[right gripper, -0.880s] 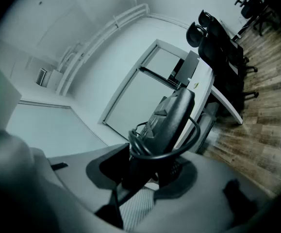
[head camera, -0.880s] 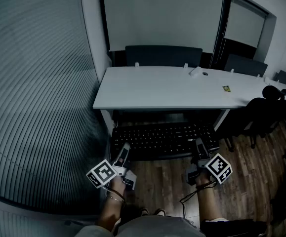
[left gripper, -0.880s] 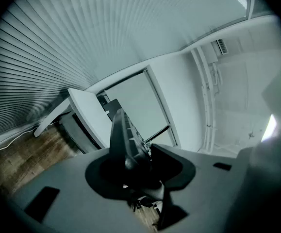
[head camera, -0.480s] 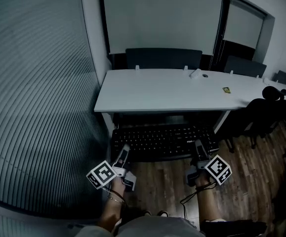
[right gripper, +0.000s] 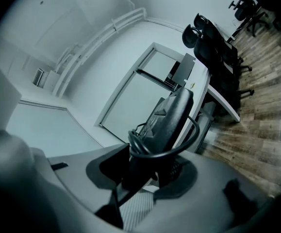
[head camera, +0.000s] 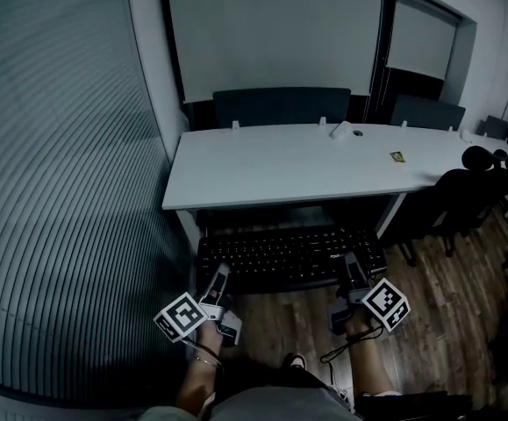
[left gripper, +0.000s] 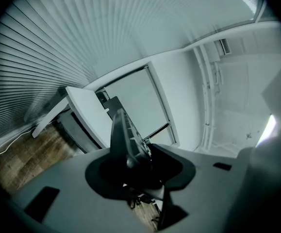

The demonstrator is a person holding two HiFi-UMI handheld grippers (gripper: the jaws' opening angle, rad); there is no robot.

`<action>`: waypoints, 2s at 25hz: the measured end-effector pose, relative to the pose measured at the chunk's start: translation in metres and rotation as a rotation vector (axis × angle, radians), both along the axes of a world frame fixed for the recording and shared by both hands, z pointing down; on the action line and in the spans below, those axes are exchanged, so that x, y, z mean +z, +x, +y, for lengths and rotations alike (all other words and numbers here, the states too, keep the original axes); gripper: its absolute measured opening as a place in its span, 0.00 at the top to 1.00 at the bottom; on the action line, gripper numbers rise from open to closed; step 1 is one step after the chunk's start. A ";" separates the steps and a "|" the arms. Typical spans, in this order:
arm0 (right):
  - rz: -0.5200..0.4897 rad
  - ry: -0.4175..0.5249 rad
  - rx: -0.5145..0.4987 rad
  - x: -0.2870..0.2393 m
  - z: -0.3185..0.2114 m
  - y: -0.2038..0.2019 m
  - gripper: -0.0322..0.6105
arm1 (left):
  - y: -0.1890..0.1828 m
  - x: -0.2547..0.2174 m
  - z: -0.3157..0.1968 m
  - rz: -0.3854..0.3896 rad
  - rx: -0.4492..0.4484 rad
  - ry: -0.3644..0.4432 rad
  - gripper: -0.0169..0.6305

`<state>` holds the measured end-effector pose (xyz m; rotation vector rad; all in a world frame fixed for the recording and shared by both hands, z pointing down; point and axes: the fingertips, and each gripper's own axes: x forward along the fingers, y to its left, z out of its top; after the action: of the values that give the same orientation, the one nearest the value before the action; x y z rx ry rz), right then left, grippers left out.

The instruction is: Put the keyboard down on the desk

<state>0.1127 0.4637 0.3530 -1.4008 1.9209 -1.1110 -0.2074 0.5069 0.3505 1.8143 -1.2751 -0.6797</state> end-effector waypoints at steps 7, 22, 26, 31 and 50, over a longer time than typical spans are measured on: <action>0.015 0.001 0.001 0.014 -0.038 -0.014 0.69 | -0.014 0.019 -0.038 0.017 0.000 0.005 0.75; -0.003 0.000 -0.037 0.016 -0.213 0.008 0.69 | 0.009 0.015 -0.202 -0.007 -0.031 0.011 0.75; 0.001 -0.004 -0.048 0.024 -0.236 0.013 0.69 | 0.016 0.024 -0.222 -0.006 -0.032 0.007 0.75; 0.003 0.002 -0.062 0.037 -0.252 0.019 0.69 | 0.022 0.037 -0.233 -0.008 -0.041 0.010 0.75; -0.008 -0.056 -0.092 0.063 -0.369 0.042 0.69 | 0.048 0.056 -0.337 -0.017 -0.080 -0.073 0.75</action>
<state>0.1552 0.0943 0.4164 -1.3471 1.9800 -1.2194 -0.1589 0.1703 0.4070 1.7207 -1.3718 -0.6538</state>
